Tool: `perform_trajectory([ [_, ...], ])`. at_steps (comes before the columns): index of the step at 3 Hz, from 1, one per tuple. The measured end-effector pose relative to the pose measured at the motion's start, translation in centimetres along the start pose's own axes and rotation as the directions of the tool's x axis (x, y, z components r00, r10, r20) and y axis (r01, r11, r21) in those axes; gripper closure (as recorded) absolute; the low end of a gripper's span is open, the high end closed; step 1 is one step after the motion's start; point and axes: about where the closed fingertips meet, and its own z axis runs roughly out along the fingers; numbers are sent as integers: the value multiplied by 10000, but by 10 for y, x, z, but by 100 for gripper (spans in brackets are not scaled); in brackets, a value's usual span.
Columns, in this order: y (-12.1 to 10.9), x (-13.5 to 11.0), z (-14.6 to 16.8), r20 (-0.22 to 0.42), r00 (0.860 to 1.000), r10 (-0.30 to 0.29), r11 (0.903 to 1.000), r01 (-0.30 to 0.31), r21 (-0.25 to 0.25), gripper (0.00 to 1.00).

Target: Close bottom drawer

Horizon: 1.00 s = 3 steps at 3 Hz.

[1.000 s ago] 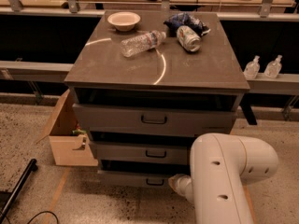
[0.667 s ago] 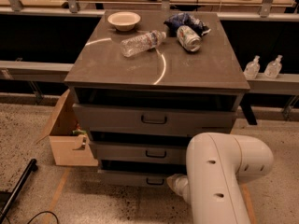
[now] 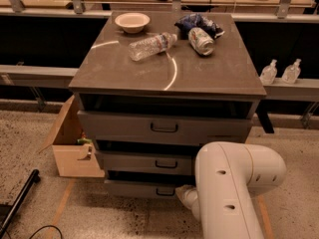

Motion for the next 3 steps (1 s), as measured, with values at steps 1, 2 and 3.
perform_trajectory([
  [1, -4, -1, 3, -83, 9999, -58, 9997, 60, 246, 100],
  [2, -6, 0, 8, -218, 9997, -130, 9988, 140, 477, 100],
  [3, -6, 0, 9, -232, 9996, -132, 9986, 143, 506, 100],
])
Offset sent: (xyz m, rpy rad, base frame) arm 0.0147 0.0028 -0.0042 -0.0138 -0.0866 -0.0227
